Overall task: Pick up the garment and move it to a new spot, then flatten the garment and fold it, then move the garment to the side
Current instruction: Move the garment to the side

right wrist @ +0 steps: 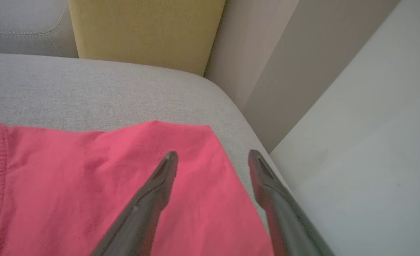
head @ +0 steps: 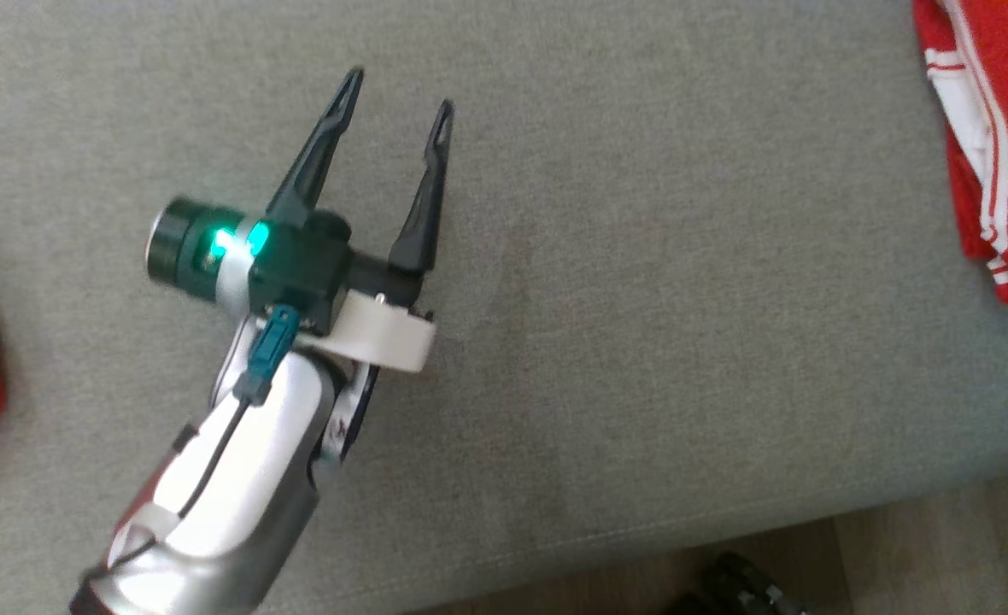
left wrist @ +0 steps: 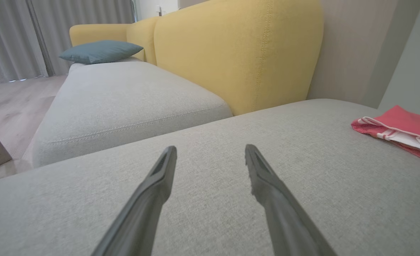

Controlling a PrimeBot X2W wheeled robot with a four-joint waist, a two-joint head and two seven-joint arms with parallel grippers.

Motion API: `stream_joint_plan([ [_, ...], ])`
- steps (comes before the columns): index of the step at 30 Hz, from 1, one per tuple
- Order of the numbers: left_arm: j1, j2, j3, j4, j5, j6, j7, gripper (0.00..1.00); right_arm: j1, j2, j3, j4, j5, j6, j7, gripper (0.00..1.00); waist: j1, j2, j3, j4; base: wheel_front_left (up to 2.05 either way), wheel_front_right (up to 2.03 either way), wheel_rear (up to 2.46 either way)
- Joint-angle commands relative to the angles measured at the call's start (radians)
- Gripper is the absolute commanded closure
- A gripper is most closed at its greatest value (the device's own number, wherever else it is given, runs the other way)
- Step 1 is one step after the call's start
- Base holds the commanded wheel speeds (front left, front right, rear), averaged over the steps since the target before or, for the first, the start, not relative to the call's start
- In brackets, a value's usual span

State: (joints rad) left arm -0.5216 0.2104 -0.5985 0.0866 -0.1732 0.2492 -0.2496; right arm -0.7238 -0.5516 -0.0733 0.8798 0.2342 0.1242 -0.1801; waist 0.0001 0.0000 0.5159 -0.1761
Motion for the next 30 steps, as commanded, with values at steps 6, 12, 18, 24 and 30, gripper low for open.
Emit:
stream_joint_plan([
  [6, 0.105, 0.008, 0.067, -0.028, -0.037, 0.04, -0.011, 0.0, 0.153, 0.062, -0.025, -0.138, -0.035, 0.007, -0.062, 0.0, -0.0001, 0.0, -0.131, 0.022, 0.0, 0.0, 0.0],
  [12, 0.2, 0.016, 0.12, -0.057, -0.054, 0.069, -0.012, 0.0, 0.332, 0.21, -0.036, -0.388, -0.052, 0.007, -0.074, 0.0, -0.0001, 0.0, -0.23, 0.067, 0.0, 0.0, 0.0],
  [18, 0.27, 0.041, 0.187, -0.073, -0.058, 0.064, -0.012, 0.0, 0.481, 0.331, -0.013, -0.622, -0.06, 0.007, -0.03, 0.0, -0.0001, 0.0, -0.29, 0.108, 0.0, 0.0, 0.0],
  [24, 0.321, 0.077, 0.263, -0.077, -0.054, 0.036, -0.012, 0.0, 0.588, 0.407, 0.018, -0.788, -0.065, 0.007, 0.017, 0.0, -0.0001, 0.0, -0.328, 0.13, 0.0, 0.0, 0.0],
  [30, 0.378, 0.107, 0.331, -0.073, -0.05, 0.006, -0.012, 0.0, 0.663, 0.445, 0.037, -0.866, -0.065, 0.007, 0.05, 0.0, -0.0001, 0.0, -0.363, 0.14, 0.0, 0.0, 0.0],
])
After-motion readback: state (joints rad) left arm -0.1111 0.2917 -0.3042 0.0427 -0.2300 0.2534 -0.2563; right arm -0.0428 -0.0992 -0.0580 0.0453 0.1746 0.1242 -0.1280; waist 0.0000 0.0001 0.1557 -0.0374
